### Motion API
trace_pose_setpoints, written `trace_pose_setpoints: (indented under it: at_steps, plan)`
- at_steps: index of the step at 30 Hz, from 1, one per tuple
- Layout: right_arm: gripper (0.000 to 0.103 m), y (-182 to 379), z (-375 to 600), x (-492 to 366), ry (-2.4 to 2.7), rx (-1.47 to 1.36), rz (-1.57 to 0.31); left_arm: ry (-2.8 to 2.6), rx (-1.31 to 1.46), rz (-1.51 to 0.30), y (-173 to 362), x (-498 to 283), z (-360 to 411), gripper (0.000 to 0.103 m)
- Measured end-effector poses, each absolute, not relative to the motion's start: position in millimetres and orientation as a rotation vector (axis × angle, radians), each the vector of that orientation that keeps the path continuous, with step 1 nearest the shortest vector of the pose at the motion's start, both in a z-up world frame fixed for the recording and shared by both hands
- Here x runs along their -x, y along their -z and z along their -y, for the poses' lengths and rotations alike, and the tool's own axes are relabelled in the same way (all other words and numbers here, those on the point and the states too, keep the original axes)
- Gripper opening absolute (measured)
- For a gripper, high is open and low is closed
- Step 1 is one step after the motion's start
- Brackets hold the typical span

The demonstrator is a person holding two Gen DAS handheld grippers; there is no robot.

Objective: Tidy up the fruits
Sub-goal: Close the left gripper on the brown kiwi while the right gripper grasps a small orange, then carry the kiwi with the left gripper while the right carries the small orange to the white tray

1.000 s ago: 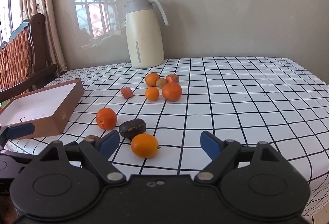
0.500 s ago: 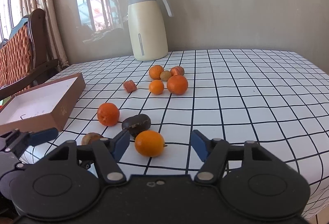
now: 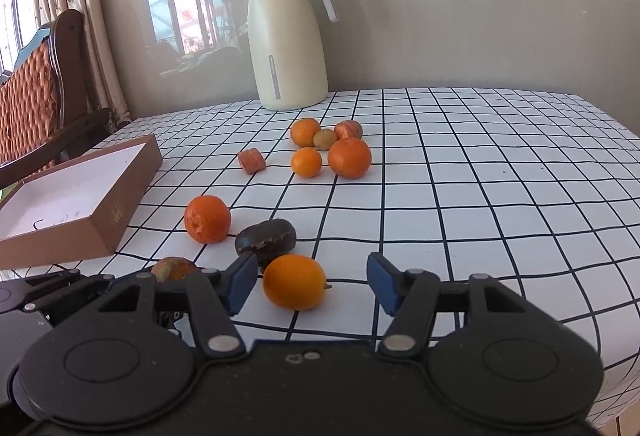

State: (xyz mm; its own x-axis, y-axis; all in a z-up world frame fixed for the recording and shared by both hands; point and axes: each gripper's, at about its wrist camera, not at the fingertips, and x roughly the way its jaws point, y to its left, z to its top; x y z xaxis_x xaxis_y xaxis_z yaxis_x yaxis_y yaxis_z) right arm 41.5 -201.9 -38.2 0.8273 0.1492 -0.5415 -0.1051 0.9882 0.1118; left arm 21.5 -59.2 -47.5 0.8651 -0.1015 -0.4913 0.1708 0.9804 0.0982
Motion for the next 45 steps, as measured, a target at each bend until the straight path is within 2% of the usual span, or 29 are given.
trace_pose_setpoints:
  at_steps: [6, 8, 10, 31, 45]
  plan:
    - [0.045, 42, 202, -46, -0.144, -0.093, -0.595, 0.147, -0.132, -0.506, 47, -22, 58, 0.024]
    - [0.040, 43, 200, -48, -0.161, -0.099, -0.606, 0.144, -0.143, -0.501, 48, -22, 59, 0.024]
    - [0.029, 46, 197, -49, -0.178, -0.101, -0.628, 0.143, -0.150, -0.497, 48, -21, 60, 0.024]
    - [0.028, 33, 204, -38, -0.155, -0.120, -0.557, 0.116, -0.086, -0.456, 38, -17, 46, 0.024]
    - [0.028, 18, 167, -32, -0.276, -0.105, -0.491, 0.006, -0.040, -0.342, 9, 9, -19, 0.024]
